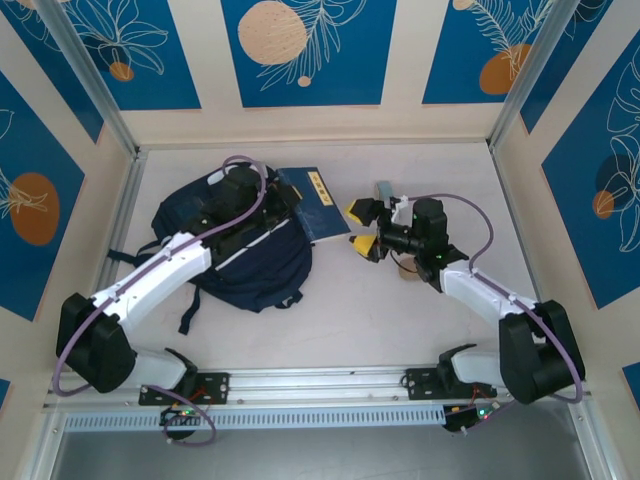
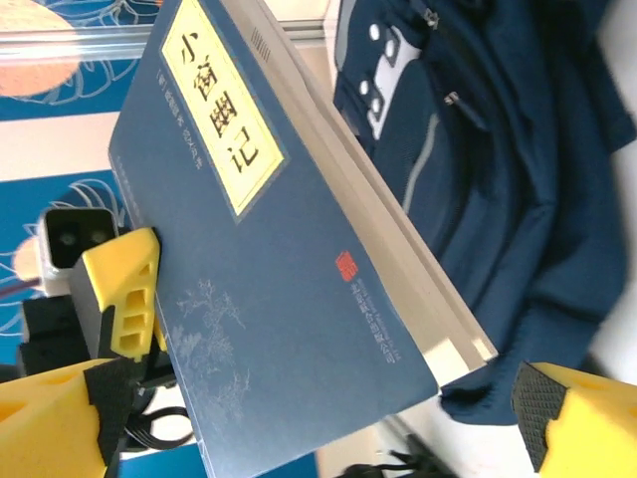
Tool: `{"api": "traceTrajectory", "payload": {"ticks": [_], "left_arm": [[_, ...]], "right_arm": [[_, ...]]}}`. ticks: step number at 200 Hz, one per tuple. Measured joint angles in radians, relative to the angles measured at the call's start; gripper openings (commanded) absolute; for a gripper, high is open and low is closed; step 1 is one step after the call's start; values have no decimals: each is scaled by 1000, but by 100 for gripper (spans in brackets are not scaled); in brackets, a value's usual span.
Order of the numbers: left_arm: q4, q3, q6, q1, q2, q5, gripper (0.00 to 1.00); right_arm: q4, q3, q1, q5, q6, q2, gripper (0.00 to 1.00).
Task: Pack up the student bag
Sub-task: Pass the book.
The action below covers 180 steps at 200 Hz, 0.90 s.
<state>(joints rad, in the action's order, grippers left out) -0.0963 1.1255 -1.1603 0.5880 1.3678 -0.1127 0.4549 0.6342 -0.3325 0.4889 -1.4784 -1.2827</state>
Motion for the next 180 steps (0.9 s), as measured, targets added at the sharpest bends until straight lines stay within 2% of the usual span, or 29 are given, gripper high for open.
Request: {"api": "traceTrajectory", "payload": {"ticks": [44,85,150,180], "left_arm": [[101,-13,-105,-1,-8,27,0],[131,-34,-150,-2,-18,52,0],[142,-57,-171,-2,-18,62,0],[141,-69,-177,-3,-21,69,0]], "right_arm": [[260,1,-48,32,-214,-135,100],[401,2,-75,35,-315,-183,97],[516,29,-81,35,-388,-207,74],[528,29,-81,32,-390,-207,58]]}}
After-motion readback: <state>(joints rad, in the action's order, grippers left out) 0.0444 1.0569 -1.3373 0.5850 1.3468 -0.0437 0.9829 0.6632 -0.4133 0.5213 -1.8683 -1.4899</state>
